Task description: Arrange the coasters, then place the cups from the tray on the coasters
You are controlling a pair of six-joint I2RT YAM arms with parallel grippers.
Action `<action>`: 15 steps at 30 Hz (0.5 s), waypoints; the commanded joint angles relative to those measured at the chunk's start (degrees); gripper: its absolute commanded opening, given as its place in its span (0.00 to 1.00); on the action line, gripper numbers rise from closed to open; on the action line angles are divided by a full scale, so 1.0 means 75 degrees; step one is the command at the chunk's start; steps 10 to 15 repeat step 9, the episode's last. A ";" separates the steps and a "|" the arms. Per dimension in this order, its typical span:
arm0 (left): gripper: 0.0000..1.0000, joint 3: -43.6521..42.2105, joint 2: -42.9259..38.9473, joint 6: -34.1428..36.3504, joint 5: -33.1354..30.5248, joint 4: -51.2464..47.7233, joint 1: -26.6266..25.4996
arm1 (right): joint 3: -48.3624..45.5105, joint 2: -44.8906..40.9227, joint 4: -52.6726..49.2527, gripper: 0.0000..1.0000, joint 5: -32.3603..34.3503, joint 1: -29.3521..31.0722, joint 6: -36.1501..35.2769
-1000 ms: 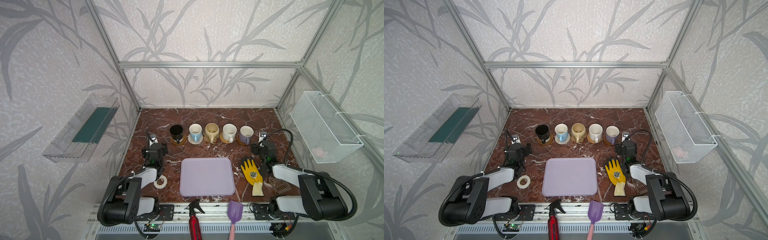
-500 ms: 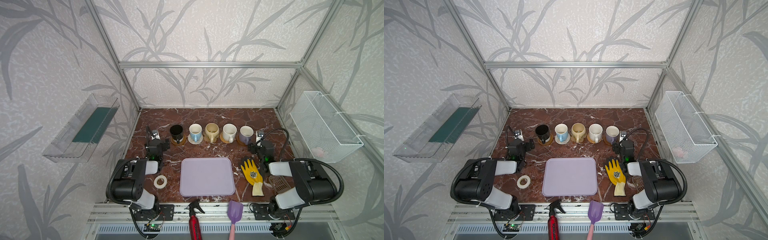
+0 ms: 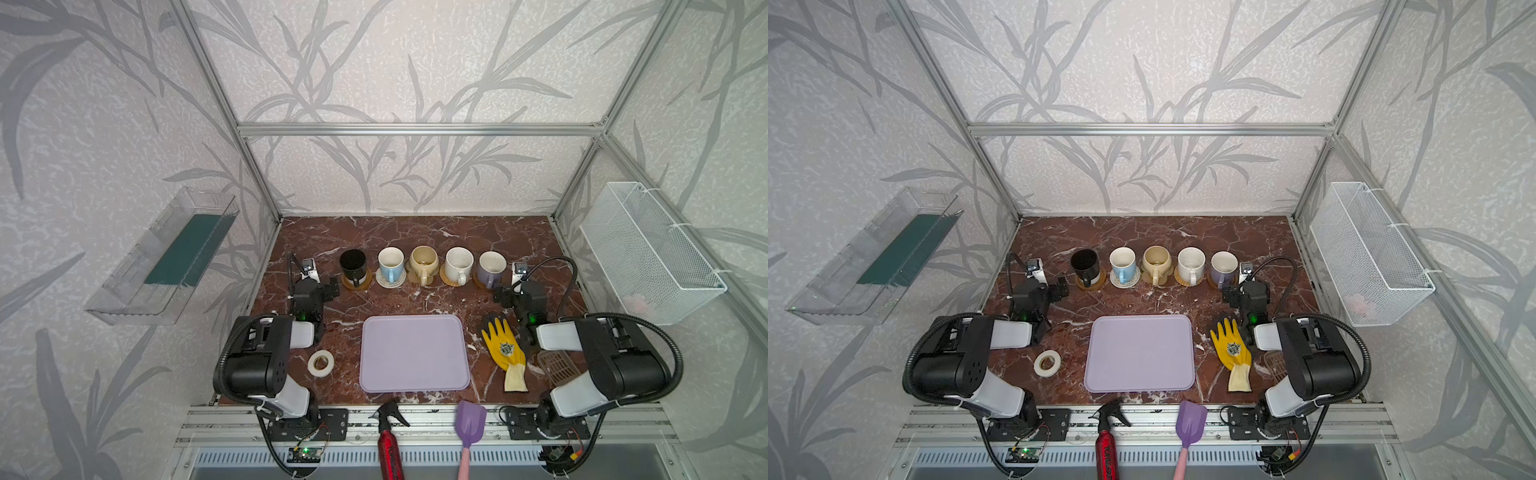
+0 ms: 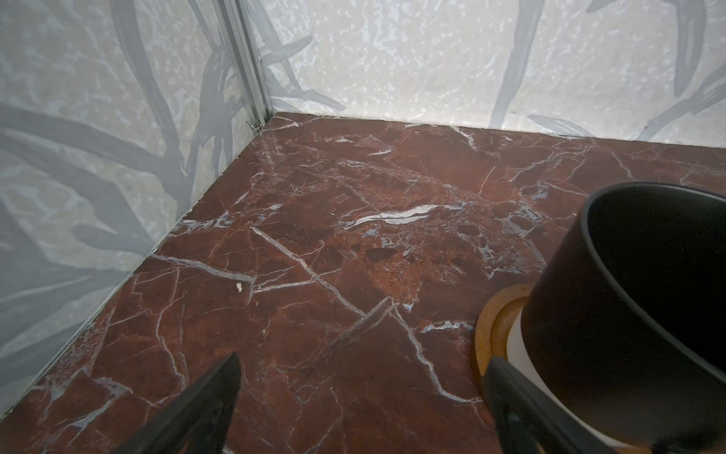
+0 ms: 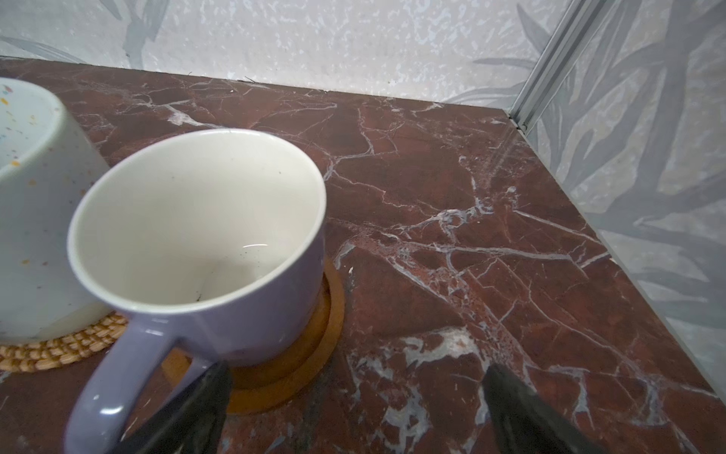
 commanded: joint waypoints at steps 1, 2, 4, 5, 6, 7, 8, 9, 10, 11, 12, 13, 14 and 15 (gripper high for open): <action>0.99 -0.0075 0.0070 0.0132 0.0067 0.0257 -0.0028 | 0.0121 -0.0129 0.0098 0.99 0.0048 -0.0001 -0.0008; 0.99 -0.0074 0.0068 0.0132 0.0067 0.0247 -0.0026 | 0.0122 -0.0129 0.0087 0.99 0.0053 -0.0007 -0.0014; 0.99 -0.0061 0.0069 0.0136 0.0078 0.0206 -0.0028 | 0.0113 -0.0129 0.0095 0.99 0.0051 0.0000 -0.0010; 0.99 -0.0024 0.0070 0.0095 0.0130 0.0130 0.0001 | 0.0119 -0.0129 0.0097 0.99 0.0049 0.0000 -0.0008; 0.99 0.0000 0.0060 0.0042 0.0206 0.0078 0.0054 | 0.0122 -0.0132 0.0097 0.99 0.0048 -0.0002 -0.0008; 0.99 0.0010 0.0065 0.0026 0.0253 0.0068 0.0081 | 0.0122 -0.0129 0.0097 0.99 0.0049 0.0001 -0.0014; 0.99 -0.0010 0.0057 0.0041 0.0248 0.0071 0.0084 | 0.0121 -0.0129 0.0097 0.99 0.0048 0.0000 -0.0009; 0.99 -0.0048 0.0048 0.0044 0.0234 0.0178 0.0074 | 0.0122 -0.0129 0.0093 0.99 0.0051 -0.0001 -0.0009; 0.99 -0.0048 0.0048 0.0044 0.0234 0.0178 0.0074 | 0.0122 -0.0129 0.0093 0.99 0.0051 -0.0001 -0.0009; 0.99 -0.0048 0.0048 0.0044 0.0234 0.0178 0.0074 | 0.0122 -0.0129 0.0093 0.99 0.0051 -0.0001 -0.0009; 0.99 -0.0048 0.0048 0.0044 0.0234 0.0178 0.0074 | 0.0122 -0.0129 0.0093 0.99 0.0051 -0.0001 -0.0009; 0.99 -0.0048 0.0048 0.0044 0.0234 0.0178 0.0074 | 0.0122 -0.0129 0.0093 0.99 0.0051 -0.0001 -0.0009; 0.99 -0.0048 0.0048 0.0044 0.0234 0.0178 0.0074 | 0.0122 -0.0129 0.0093 0.99 0.0051 -0.0001 -0.0009; 0.99 -0.0048 0.0048 0.0044 0.0234 0.0178 0.0074 | 0.0122 -0.0129 0.0093 0.99 0.0051 -0.0001 -0.0009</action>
